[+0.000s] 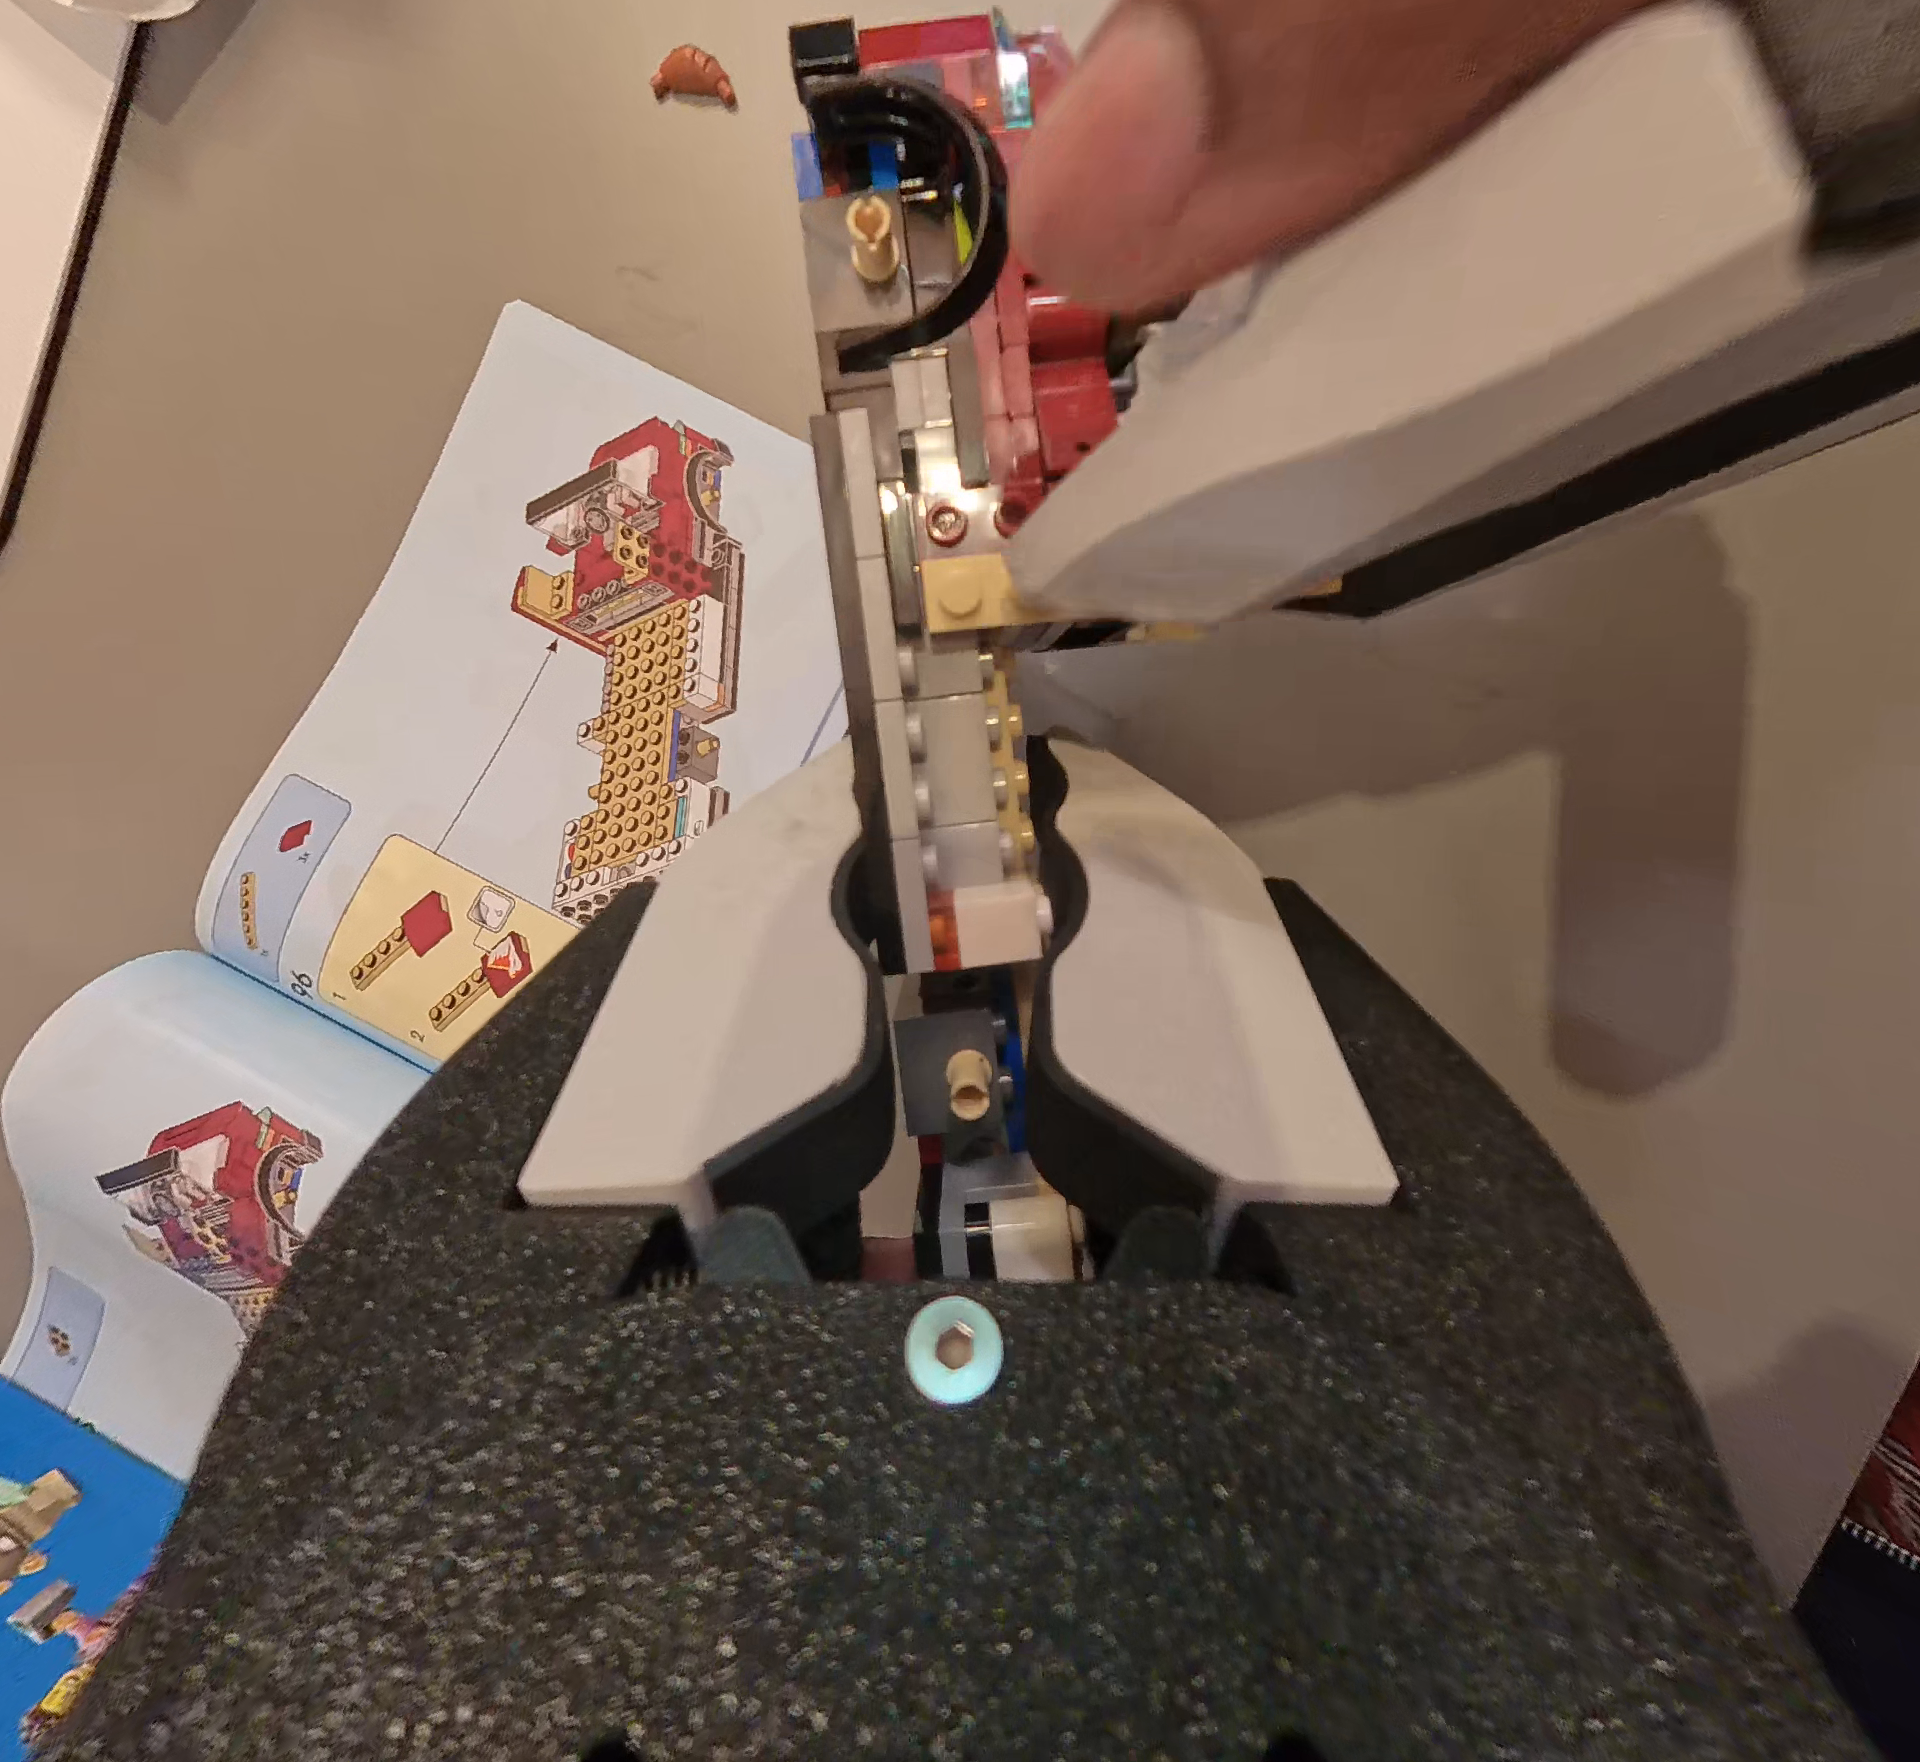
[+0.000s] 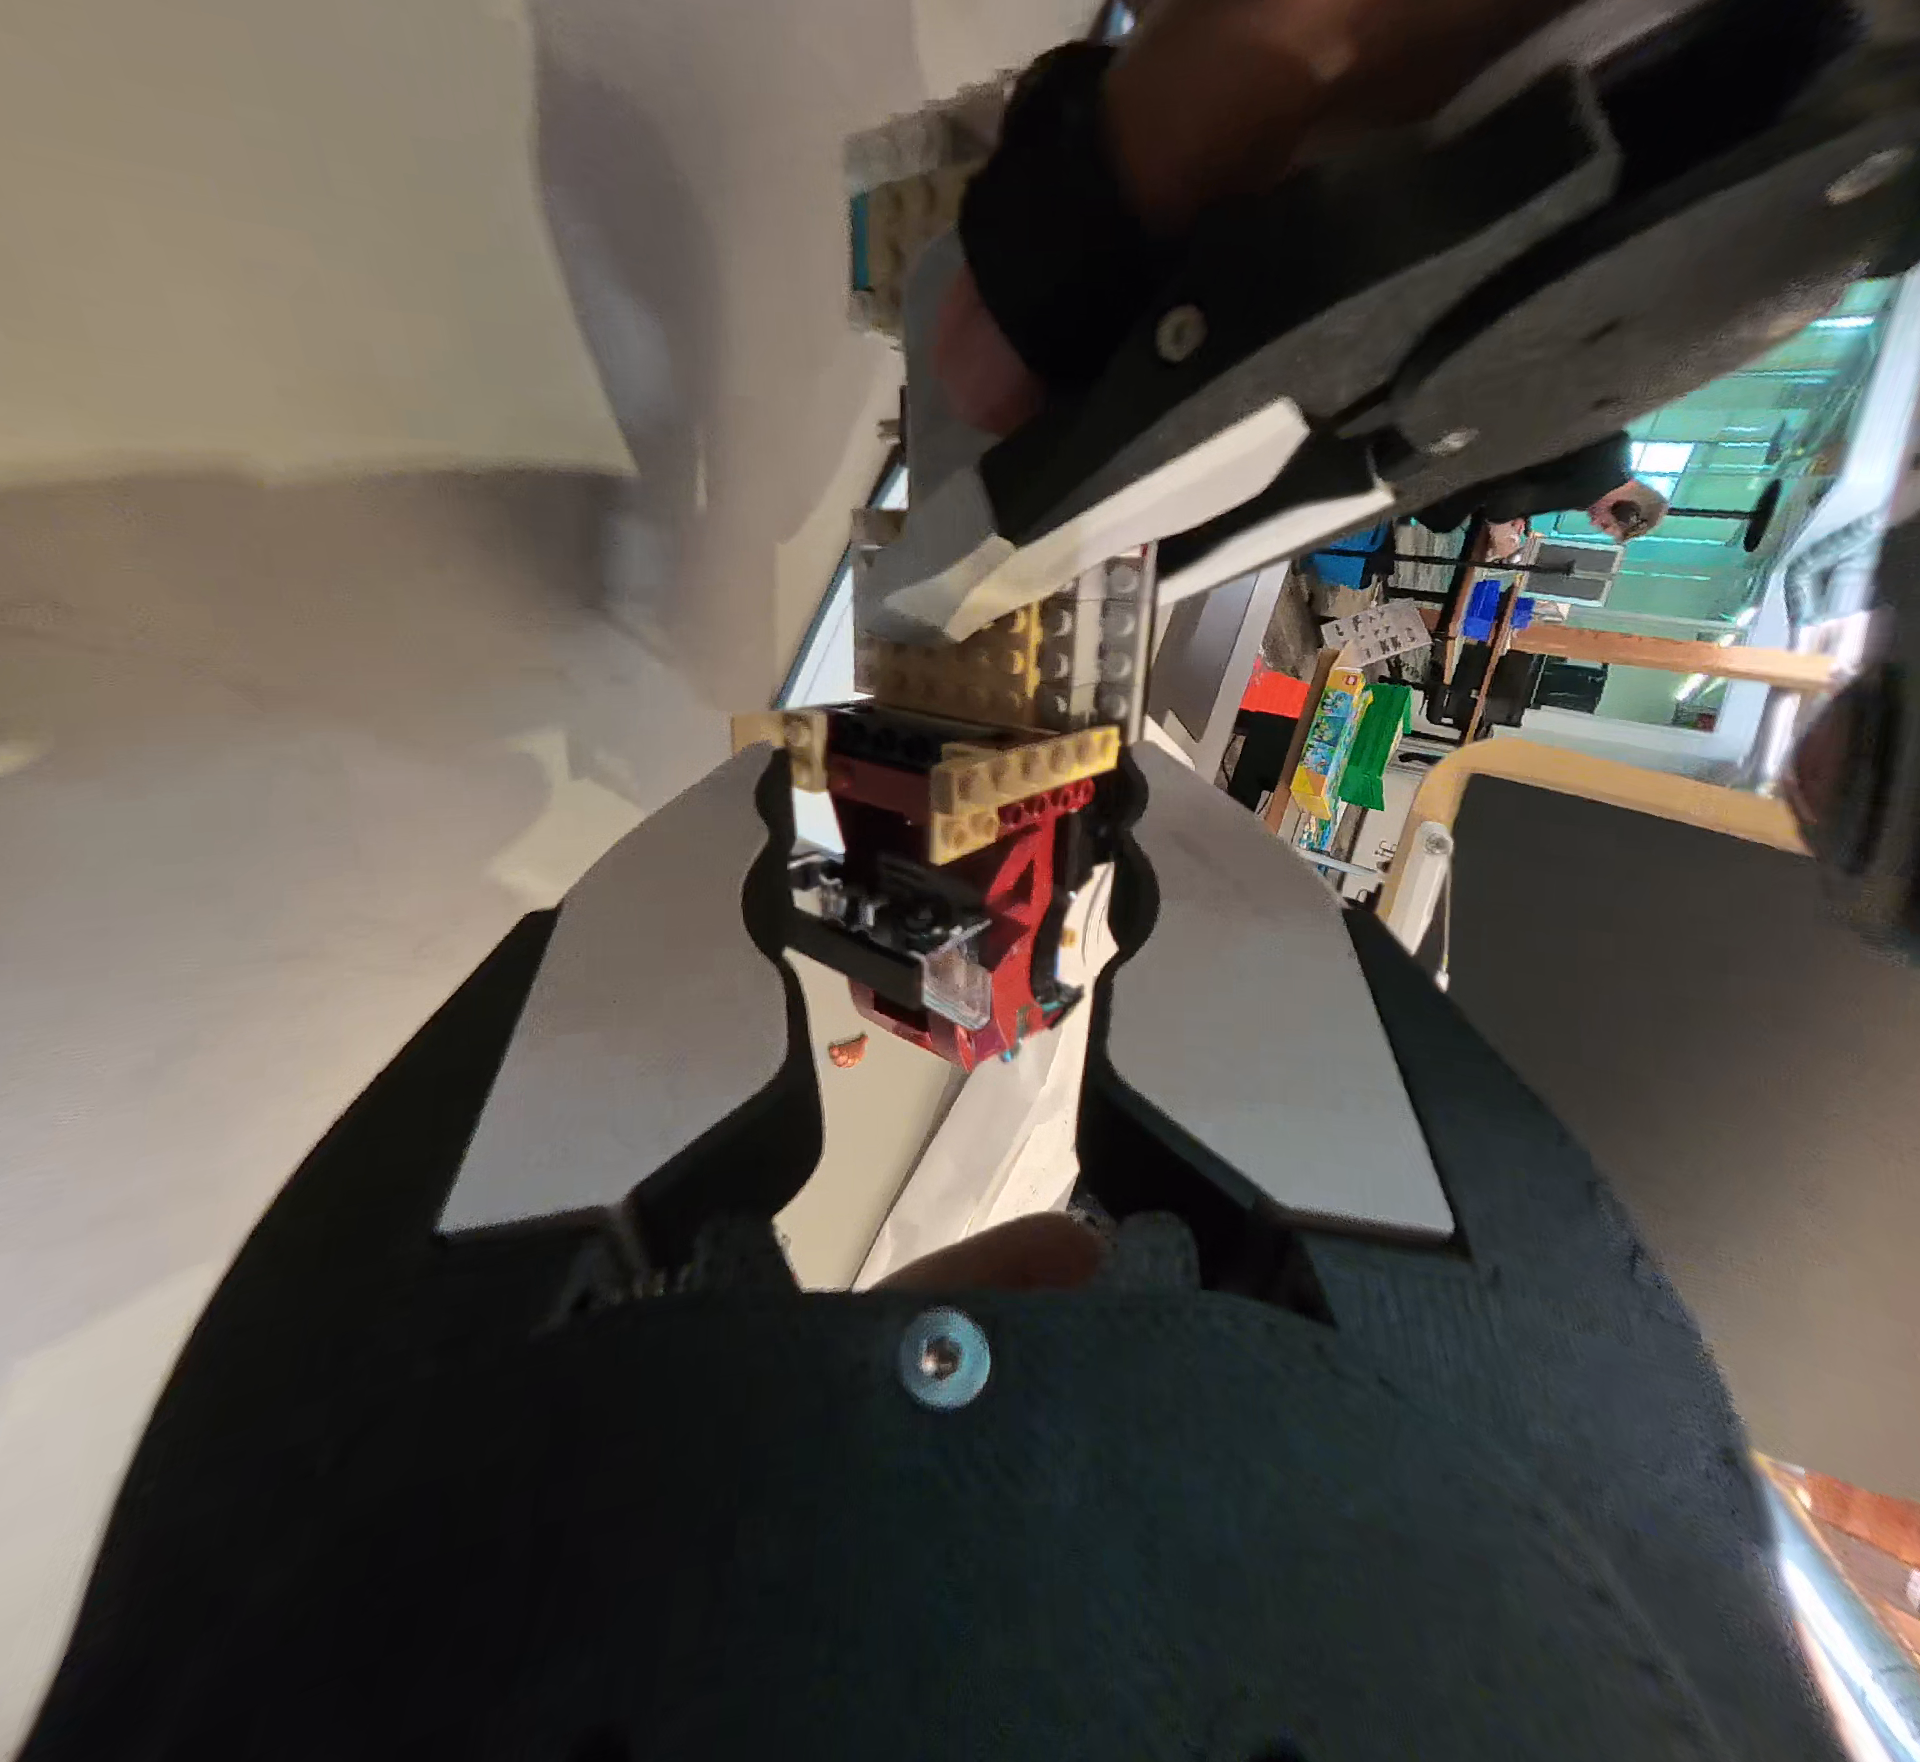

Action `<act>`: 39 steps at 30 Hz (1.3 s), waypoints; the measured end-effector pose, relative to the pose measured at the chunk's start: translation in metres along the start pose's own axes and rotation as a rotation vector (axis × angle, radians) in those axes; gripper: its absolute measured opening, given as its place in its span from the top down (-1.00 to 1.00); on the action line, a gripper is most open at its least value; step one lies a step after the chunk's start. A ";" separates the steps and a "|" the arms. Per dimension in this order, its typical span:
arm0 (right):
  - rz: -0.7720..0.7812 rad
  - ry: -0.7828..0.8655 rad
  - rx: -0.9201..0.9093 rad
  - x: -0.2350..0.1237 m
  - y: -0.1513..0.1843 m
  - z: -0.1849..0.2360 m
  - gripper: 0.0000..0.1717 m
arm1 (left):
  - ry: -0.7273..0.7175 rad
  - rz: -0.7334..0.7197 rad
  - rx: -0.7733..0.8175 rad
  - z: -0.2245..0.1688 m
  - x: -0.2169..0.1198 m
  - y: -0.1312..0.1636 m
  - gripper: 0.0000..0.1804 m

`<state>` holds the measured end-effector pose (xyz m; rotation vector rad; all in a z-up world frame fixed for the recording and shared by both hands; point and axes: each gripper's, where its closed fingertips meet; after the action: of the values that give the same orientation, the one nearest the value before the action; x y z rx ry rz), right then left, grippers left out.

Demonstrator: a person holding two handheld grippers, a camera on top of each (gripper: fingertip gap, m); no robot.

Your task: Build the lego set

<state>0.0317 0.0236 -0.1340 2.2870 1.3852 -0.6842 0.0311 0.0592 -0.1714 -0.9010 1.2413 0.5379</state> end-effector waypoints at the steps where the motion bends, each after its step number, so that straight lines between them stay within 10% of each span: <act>1: 0.006 0.004 -0.009 0.002 0.000 0.001 0.32 | 0.000 0.000 0.002 -0.001 0.000 0.000 0.72; 39: 0.053 -0.027 -0.012 0.017 0.001 -0.003 0.55 | -0.019 0.056 0.023 0.001 0.009 0.002 0.72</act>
<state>0.0398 0.0374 -0.1415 2.2883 1.3083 -0.6850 0.0324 0.0604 -0.1810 -0.8420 1.2556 0.5742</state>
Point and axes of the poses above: each gripper's, where its closed fingertips meet, x out along the fingers, y out of its underside, z = x × y across the jaws, and after that the axes turned 14 degrees about z, right-handed
